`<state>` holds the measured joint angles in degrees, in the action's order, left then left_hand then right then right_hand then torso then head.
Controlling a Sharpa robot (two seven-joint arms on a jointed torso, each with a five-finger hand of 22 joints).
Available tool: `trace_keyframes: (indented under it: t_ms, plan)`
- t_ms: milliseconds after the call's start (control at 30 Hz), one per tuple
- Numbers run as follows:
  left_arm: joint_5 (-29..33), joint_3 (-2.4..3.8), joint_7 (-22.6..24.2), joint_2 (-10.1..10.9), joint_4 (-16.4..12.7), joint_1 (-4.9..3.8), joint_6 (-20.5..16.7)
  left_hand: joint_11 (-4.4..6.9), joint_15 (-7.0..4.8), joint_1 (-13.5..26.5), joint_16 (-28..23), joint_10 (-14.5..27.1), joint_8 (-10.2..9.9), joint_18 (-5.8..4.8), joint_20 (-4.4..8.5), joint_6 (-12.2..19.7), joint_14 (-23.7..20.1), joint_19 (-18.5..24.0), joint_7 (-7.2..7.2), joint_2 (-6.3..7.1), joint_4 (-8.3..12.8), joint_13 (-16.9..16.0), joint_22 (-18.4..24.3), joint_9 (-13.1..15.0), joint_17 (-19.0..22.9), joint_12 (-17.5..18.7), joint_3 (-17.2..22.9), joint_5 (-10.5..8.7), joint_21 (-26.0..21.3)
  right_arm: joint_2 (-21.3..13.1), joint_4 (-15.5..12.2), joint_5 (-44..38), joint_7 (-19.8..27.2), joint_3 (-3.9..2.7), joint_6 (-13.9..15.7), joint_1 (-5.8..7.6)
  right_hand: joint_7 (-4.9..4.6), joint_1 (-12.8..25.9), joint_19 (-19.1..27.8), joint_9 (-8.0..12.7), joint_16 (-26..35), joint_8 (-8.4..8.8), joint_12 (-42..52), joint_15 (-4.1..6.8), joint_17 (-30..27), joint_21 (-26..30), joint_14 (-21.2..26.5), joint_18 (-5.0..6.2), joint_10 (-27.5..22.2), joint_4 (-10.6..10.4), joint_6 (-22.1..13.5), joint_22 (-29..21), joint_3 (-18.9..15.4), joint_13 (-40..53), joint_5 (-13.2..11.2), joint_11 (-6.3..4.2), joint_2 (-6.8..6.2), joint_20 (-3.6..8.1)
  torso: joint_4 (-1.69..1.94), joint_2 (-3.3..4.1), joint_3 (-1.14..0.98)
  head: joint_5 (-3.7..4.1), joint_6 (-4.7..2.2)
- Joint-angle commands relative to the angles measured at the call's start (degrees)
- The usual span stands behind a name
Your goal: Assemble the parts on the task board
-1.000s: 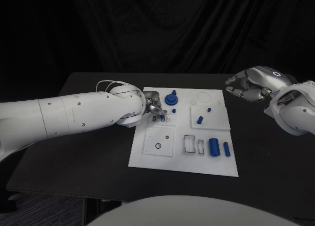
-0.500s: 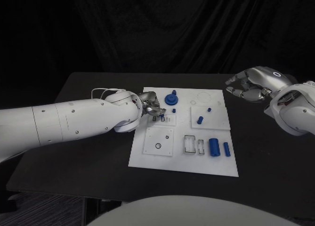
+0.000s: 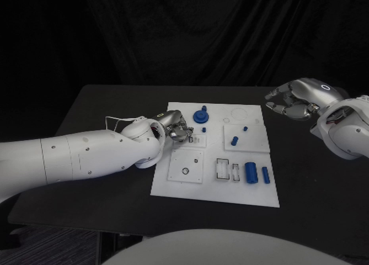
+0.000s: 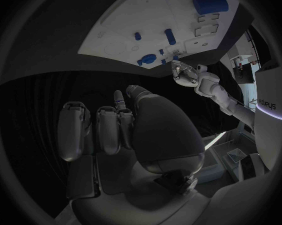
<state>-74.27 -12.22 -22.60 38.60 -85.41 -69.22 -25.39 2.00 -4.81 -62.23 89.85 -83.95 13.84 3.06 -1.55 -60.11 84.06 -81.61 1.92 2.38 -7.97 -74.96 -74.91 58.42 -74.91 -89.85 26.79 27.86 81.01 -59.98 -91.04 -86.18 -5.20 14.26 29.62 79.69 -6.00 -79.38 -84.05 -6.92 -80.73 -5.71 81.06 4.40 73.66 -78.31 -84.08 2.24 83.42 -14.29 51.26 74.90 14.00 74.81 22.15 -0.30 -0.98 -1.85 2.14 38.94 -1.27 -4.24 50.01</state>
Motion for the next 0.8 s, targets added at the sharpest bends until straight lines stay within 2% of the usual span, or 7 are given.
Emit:
trace_keyframes:
  t_ms: [33,233,400,800]
  plan:
    - [-5.39,0.05,1.79,0.08,-0.18,0.52,-5.92,0.41,-0.22,-0.16,0.15,-6.05,0.31,-0.09,0.04,-0.47,5.94,-0.29,-0.39,0.08,1.62,-15.04,-6.58,0.15,-15.09,-0.15,2.19,-0.26,0.30,-0.14,-0.20,-0.14,-1.11,-0.04,0.17,-0.14,0.03,-0.33,-1.63,0.07,0.35,0.31,-0.19,-0.32,-0.04,0.27,-2.90,0.53,-0.38,0.03,-0.47,11.43,0.37,-2.02,0.37,0.06,-0.04,-0.36,-0.11,0.01,-0.03,-0.21,-0.01]
    - [-6.54,0.05,1.67,0.13,0.14,1.34,-6.68,0.49,-0.29,-0.09,0.15,-6.05,0.41,-0.09,0.08,-0.74,5.94,-0.37,-0.47,0.17,1.44,-15.04,-6.65,0.26,-15.09,-0.15,2.33,-0.50,0.33,-0.25,-0.25,-0.14,-1.23,-0.04,0.05,-0.14,0.03,-0.33,-1.63,0.07,0.35,0.31,-0.19,-0.32,-0.04,0.27,-2.90,0.53,-0.38,0.03,-0.47,11.43,0.37,-2.02,0.37,0.06,-0.04,-0.36,0.09,0.05,0.04,-0.27,-0.01]
    - [-6.77,0.05,1.68,0.06,0.47,1.89,-6.97,0.56,-0.37,0.07,0.15,-6.05,0.44,-0.10,0.14,-0.94,5.94,-0.44,-0.53,0.14,1.09,-15.04,-6.71,0.35,-15.09,-0.15,2.46,-1.11,0.35,-0.30,-0.31,-0.14,-1.25,-0.04,0.04,-0.14,0.03,-0.30,-1.61,0.11,0.35,0.40,-0.21,-0.32,-0.04,0.30,-2.91,0.53,-0.39,0.05,-0.56,11.42,0.40,-2.04,0.37,0.06,-0.10,-0.36,0.07,0.03,0.07,-0.21,-0.01]
    - [-6.11,0.05,1.45,0.03,0.48,2.38,-5.49,0.62,-0.44,0.25,0.15,-6.05,0.44,-0.13,0.21,-1.12,5.94,-0.59,-0.60,0.17,0.69,-15.04,-6.84,0.44,-15.09,-0.15,2.48,-1.93,0.42,-0.38,-0.31,-0.14,-1.32,-0.04,-0.06,-0.14,0.03,-0.30,-1.61,0.11,0.35,0.40,-0.21,-0.32,-0.04,0.30,-2.91,0.53,-0.39,0.05,-0.56,11.42,0.40,-2.04,0.37,0.06,-0.10,-0.36,0.04,-0.01,0.09,-0.21,-0.01]
